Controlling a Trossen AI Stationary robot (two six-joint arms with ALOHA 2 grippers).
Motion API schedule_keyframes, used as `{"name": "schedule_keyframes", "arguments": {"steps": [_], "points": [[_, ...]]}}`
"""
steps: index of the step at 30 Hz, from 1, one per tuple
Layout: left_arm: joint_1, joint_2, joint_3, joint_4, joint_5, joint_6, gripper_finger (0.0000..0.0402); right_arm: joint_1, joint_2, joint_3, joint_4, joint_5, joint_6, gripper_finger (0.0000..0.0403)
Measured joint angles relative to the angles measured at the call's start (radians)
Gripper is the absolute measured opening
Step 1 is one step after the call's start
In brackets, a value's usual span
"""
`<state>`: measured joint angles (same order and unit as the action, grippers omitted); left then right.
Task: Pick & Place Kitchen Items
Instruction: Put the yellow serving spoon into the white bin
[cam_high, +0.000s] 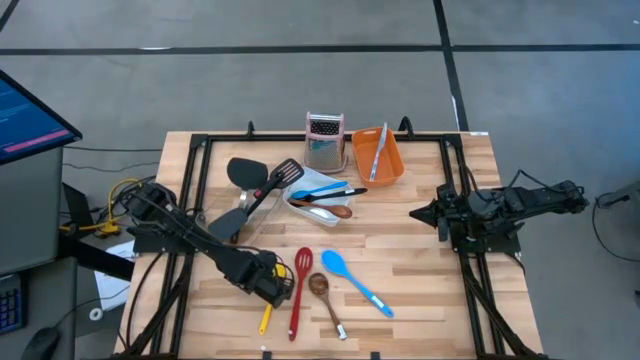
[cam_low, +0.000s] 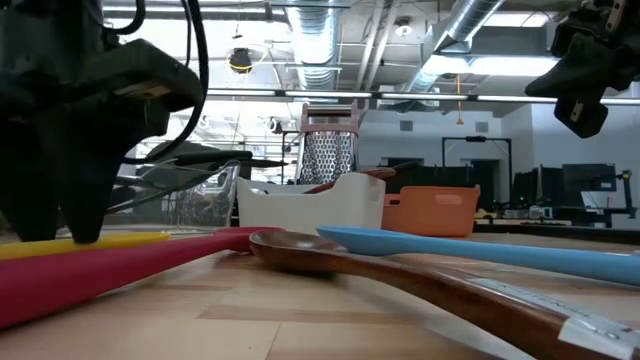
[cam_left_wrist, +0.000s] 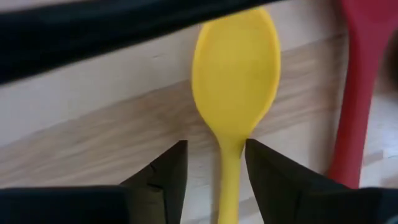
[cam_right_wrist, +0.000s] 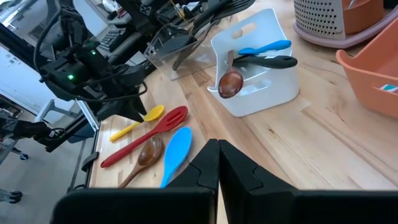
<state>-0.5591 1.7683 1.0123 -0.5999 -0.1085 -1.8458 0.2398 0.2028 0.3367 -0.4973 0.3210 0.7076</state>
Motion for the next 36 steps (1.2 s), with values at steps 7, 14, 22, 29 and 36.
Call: {"name": "schedule_keyframes", "arguments": {"steps": [7,14,22,29,36], "points": [[0.000,0.000,-0.026,0.031,-0.028,-0.003,0.0135,0.000,0.000,0.000,0.000,0.024,-0.001,0.0000],[0.005,0.027,-0.023,0.031,-0.051,-0.003,0.0119,0.000,0.000,0.000,0.000,0.050,-0.002,0.0000],[0.007,0.063,-0.021,0.015,-0.033,-0.019,0.0091,0.000,0.000,0.000,0.003,0.050,0.000,0.0000],[0.006,0.060,-0.023,0.007,-0.043,-0.020,0.0054,0.000,0.000,0.000,0.003,0.050,0.000,0.0000],[-0.013,0.057,-0.022,0.013,-0.062,-0.018,0.0009,0.000,0.000,0.000,0.003,0.051,-0.003,0.0000]]}}
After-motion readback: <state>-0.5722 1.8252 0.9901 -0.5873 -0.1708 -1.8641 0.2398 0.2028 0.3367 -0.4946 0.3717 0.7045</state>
